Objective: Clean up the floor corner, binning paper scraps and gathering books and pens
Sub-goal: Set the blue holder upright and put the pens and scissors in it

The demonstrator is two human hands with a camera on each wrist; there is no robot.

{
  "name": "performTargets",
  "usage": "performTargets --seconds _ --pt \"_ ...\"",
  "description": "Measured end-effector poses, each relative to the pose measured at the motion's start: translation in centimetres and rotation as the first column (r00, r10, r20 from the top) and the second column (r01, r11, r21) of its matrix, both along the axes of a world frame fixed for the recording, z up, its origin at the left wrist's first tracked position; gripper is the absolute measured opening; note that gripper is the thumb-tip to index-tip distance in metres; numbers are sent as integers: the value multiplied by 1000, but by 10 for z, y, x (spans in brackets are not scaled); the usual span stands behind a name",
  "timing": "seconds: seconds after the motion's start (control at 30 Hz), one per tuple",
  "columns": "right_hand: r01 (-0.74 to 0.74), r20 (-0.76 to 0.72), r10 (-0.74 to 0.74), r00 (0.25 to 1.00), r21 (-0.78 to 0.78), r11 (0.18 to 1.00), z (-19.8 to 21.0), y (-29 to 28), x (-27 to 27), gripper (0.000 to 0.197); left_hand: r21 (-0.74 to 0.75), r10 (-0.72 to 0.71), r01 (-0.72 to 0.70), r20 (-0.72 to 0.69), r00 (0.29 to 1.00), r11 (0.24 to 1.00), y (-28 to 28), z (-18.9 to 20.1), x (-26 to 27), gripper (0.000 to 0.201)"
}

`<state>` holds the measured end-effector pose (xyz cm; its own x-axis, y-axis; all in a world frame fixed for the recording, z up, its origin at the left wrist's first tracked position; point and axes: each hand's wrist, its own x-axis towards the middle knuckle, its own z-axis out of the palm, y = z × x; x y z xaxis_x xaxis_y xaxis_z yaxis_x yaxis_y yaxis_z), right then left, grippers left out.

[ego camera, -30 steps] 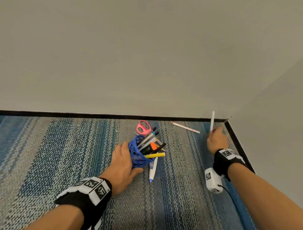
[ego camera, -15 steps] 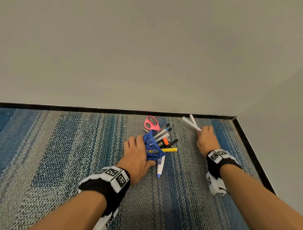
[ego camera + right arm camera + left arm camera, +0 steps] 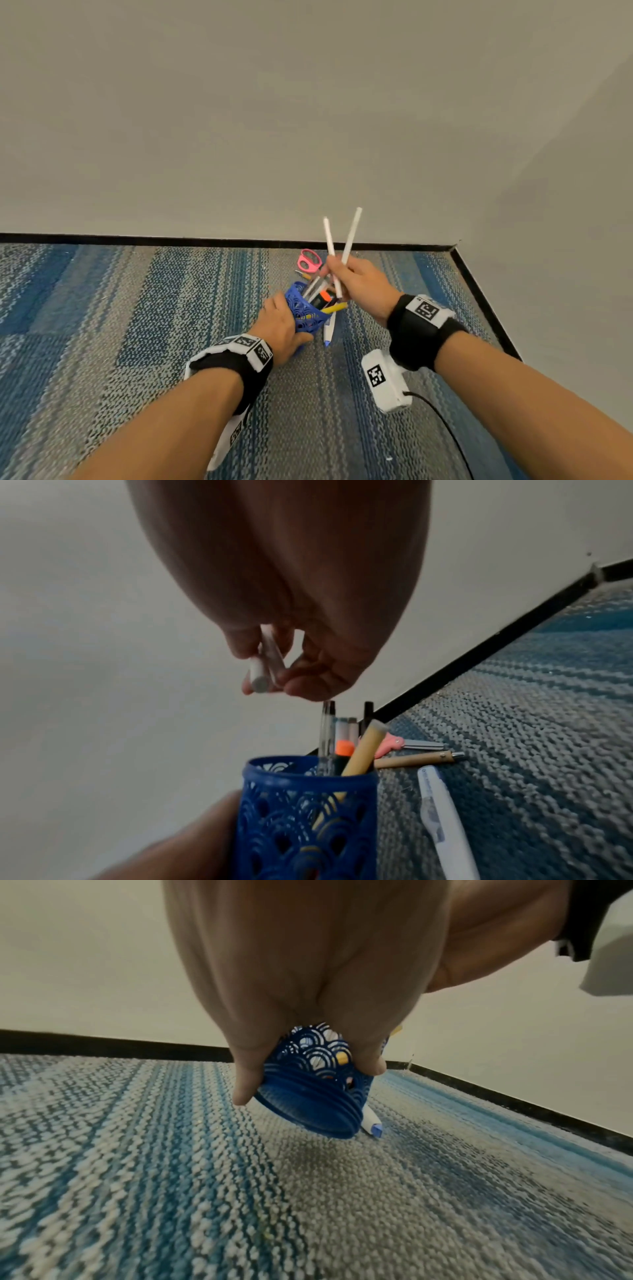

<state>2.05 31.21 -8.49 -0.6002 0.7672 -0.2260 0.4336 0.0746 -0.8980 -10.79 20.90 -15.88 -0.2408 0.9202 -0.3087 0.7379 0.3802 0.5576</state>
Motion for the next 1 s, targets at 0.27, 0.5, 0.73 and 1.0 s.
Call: performTargets --seconds 0.27,0.5,0.73,1.0 --pt "28 -95 -18 995 107 994 19 -27 -2 33 119 -62 50 106 992 992 -29 45 -9 70" --pt "-42 -20 48 999 237 971 29 -36 -9 29 121 -68 56 95 993 991 -47 64 -14 70" --pt "-28 51 9 999 382 924 41 -36 -10 45 79 -12 7 62 998 997 -59 59 -29 78" --pt "-612 745 -229 626 652 449 47 -31 4 21 -7 -54 54 -24 998 999 -61 55 -31 73"
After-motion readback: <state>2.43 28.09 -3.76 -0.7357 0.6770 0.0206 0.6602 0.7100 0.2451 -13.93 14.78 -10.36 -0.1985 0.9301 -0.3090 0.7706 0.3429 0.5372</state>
